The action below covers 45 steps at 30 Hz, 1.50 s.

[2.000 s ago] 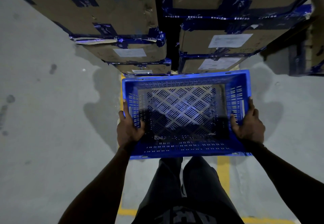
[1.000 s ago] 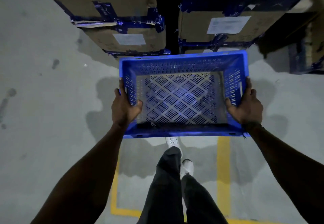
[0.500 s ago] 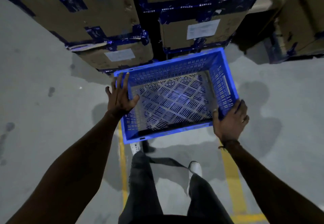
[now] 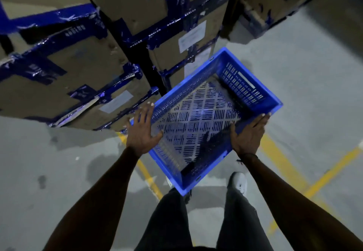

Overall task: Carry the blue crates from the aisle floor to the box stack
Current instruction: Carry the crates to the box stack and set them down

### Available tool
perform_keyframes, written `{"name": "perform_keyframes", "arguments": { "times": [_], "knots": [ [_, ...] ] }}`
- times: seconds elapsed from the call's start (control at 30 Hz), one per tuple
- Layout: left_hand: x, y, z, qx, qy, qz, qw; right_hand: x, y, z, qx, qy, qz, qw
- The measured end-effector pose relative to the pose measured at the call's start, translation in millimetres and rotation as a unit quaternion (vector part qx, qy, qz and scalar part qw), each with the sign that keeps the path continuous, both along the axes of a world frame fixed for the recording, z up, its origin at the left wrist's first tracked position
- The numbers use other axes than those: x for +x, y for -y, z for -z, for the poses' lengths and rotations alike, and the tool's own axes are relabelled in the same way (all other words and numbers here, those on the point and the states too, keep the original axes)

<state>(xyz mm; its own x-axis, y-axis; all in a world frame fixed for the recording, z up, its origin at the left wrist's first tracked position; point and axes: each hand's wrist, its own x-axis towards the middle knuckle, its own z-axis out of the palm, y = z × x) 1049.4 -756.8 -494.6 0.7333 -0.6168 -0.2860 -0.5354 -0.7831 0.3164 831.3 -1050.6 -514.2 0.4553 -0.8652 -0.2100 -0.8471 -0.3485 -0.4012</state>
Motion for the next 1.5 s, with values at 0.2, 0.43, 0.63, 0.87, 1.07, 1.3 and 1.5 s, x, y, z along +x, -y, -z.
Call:
{"name": "perform_keyframes", "arguments": {
  "times": [0.2,0.43,0.63,0.87,1.07,1.3,1.5],
  "knots": [
    [-3.2,7.1,10.3,0.002,0.014,-0.042,0.999,18.4,-14.5,3.3,0.005,0.075,0.100,0.992],
    [-4.8,10.9,10.0,0.021,0.027,-0.045,0.998,23.1,-12.0,10.6,-0.030,0.089,0.124,0.988],
    [3.8,6.9,10.5,0.035,0.038,-0.031,0.998,22.2,-21.0,16.3,-0.051,0.086,0.139,0.985],
    [-2.5,13.4,9.1,0.038,0.037,-0.045,0.998,28.7,-11.3,13.2,-0.060,0.096,0.139,0.984],
    [7.9,11.3,12.7,0.028,0.047,-0.037,0.998,33.0,-17.3,15.2,-0.080,0.072,0.137,0.985],
    [9.1,11.9,14.4,0.015,0.045,-0.034,0.998,38.1,-16.0,15.3,-0.085,0.061,0.144,0.984],
    [6.6,9.7,17.4,-0.001,0.071,-0.020,0.997,34.3,-18.0,14.8,-0.089,0.080,0.136,0.983]
  ]
}}
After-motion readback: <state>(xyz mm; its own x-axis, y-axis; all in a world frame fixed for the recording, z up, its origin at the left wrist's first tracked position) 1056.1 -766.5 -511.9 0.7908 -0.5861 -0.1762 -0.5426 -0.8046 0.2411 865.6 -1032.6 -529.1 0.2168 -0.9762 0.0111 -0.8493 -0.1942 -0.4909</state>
